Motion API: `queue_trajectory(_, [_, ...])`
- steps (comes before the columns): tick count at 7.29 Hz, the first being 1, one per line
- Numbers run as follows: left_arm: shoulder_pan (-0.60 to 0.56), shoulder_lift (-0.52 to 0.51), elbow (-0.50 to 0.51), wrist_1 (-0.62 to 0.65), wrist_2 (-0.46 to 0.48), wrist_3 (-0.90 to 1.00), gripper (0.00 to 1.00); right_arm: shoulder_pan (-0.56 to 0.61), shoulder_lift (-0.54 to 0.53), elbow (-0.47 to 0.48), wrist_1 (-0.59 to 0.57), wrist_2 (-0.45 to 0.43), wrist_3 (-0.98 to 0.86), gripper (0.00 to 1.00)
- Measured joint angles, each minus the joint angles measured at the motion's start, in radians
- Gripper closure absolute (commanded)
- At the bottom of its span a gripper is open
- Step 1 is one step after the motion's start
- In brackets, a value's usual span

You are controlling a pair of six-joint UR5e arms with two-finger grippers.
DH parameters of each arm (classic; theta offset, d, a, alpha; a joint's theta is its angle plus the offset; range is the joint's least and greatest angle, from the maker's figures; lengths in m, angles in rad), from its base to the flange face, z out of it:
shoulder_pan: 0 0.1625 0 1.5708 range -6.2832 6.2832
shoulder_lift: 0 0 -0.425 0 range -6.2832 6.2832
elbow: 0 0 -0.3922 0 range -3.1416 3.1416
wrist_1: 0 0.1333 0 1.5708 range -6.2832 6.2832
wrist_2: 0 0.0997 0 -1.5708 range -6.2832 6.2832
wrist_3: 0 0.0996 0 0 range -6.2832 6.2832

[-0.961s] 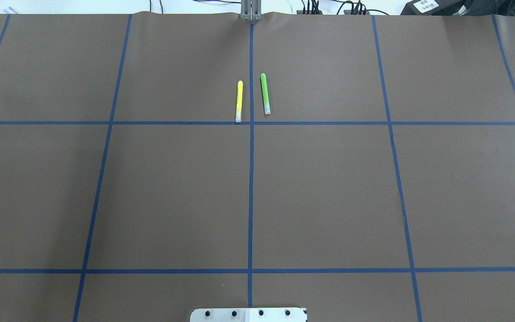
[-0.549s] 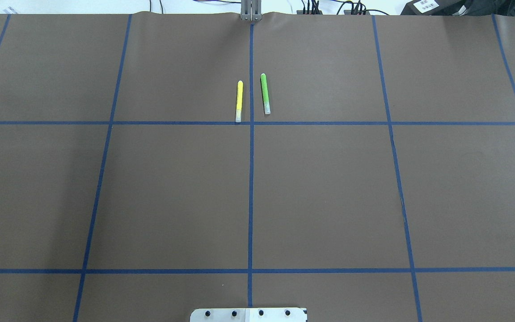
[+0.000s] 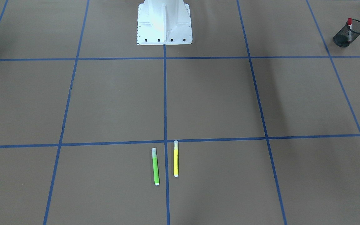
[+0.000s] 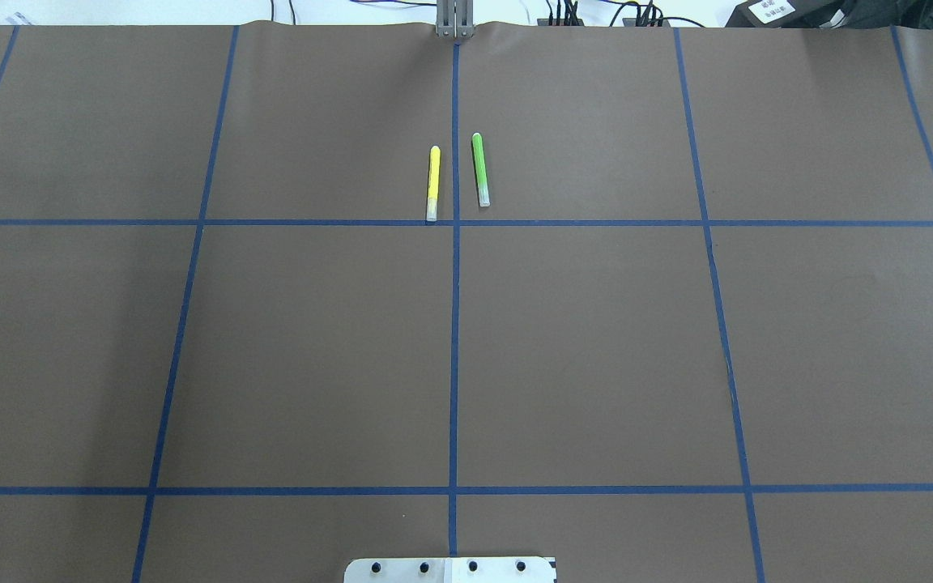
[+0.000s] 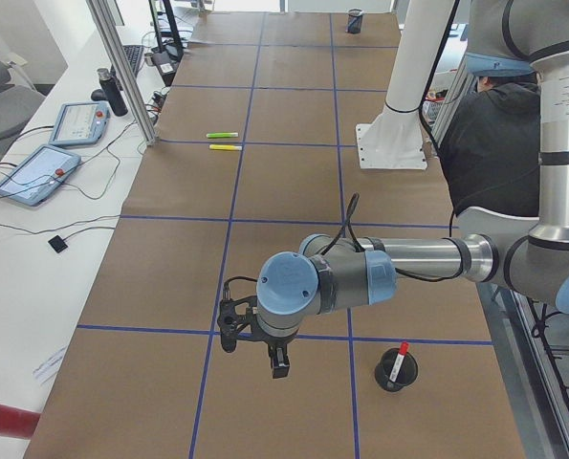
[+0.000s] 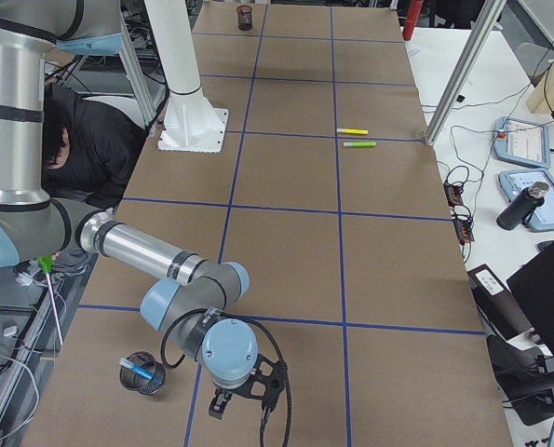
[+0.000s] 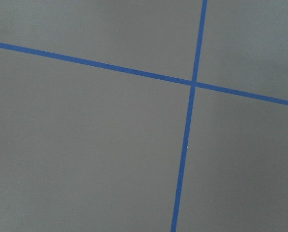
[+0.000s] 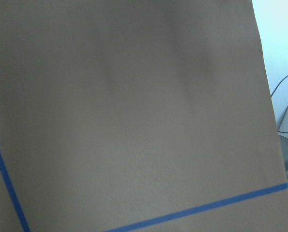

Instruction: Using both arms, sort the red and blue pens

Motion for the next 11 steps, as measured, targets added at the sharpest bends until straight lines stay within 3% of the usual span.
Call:
queue_trajectory(6, [0.181,-0.001,-0.010,-0.185,0.072,-0.292,0.00,-0.167,0.114,0.038,0.175,0.052,0.228,0.00])
queue_trajectory(11, [0.261,0.007,-0.003,-0.228,0.086,-0.334,0.00,-0.250,0.120,0.068,0.192,0.111,0.334,0.00])
